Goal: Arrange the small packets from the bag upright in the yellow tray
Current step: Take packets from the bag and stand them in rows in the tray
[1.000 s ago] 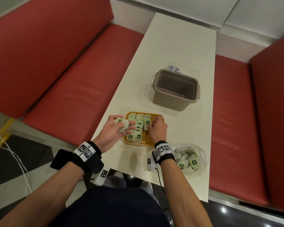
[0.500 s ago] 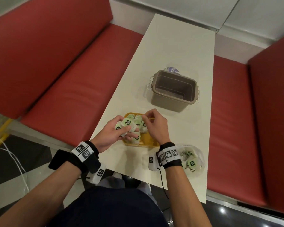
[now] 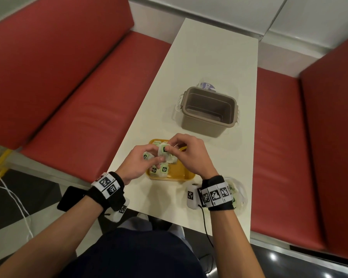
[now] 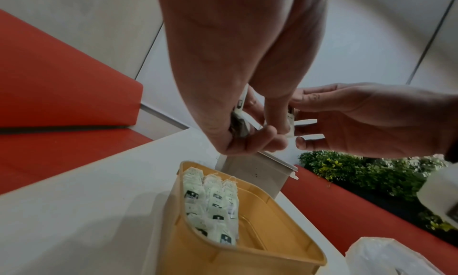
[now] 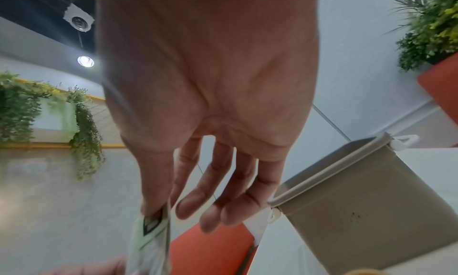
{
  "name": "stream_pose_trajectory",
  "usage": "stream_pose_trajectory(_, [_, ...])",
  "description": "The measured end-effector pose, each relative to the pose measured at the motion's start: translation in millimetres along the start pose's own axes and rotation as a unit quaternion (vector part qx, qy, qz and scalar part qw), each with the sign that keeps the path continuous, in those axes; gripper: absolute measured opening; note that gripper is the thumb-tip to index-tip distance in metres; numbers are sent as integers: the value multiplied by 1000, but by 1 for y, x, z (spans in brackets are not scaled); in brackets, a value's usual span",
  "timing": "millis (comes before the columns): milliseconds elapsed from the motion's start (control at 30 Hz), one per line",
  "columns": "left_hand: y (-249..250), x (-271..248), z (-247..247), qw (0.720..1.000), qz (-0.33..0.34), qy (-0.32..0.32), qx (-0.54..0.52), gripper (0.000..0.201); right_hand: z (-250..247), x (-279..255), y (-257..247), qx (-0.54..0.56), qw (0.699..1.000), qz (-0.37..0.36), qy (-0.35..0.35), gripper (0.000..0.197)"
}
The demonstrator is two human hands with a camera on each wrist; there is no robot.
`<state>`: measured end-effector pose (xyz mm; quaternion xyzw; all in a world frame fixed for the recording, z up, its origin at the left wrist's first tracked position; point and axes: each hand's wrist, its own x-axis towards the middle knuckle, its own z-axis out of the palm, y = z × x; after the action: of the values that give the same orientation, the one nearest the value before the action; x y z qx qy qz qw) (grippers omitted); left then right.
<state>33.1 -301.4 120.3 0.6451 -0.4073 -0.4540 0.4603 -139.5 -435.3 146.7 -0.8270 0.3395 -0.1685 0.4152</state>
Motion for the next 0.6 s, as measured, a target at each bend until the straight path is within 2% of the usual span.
stream_pose_trajectory(167, [0,6,8,999,-3,29,-26,6,4,-3,-1,96,994,1,57,7])
stream_pose_trajectory(300, [-5,11,12,998,-11,44,-35,8,7,-5,4,122,991,18,57,11])
stream_pose_trajectory(367, [-9,12,12,998,-20,53,-33,9,10,-4,9,126,987,33,98,11])
stream_pose_trajectory(467, [-21,13,8,994,-49,92,-16,10,13,-2,20,78,982,61,158,7])
stream_pose_trajectory(533, [-32,13,4,990,-66,127,7,9,19,-1,30,29,986,82,142,5])
stream_pose_trajectory(600, [-43,12,0,983,-84,163,32,9,28,2,41,-19,989,114,95,4])
